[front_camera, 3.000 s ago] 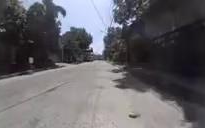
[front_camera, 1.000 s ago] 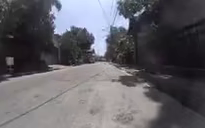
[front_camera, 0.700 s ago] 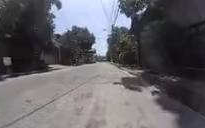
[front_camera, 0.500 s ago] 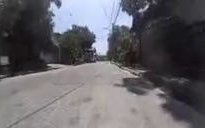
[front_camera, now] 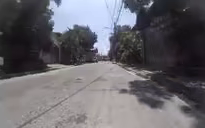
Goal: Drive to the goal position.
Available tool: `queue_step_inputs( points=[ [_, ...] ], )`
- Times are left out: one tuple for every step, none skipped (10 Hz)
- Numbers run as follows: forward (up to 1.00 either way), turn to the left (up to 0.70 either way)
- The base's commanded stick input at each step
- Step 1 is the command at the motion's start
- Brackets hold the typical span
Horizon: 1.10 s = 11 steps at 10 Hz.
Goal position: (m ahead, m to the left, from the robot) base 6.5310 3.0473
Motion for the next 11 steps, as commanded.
queue_step_inputs(
  points=[
    [1.0, 0.02],
    [1.0, 0.02],
    [1.0, 0.02],
    [1.0, 0.02],
    [1.0, 0.02],
    [1.0, 0.02],
    [1.0, 0.02],
    [1.0, 0.02],
    [1.0, 0.02],
    [1.0, 0.02],
    [1.0, 0.02]
  ],
)
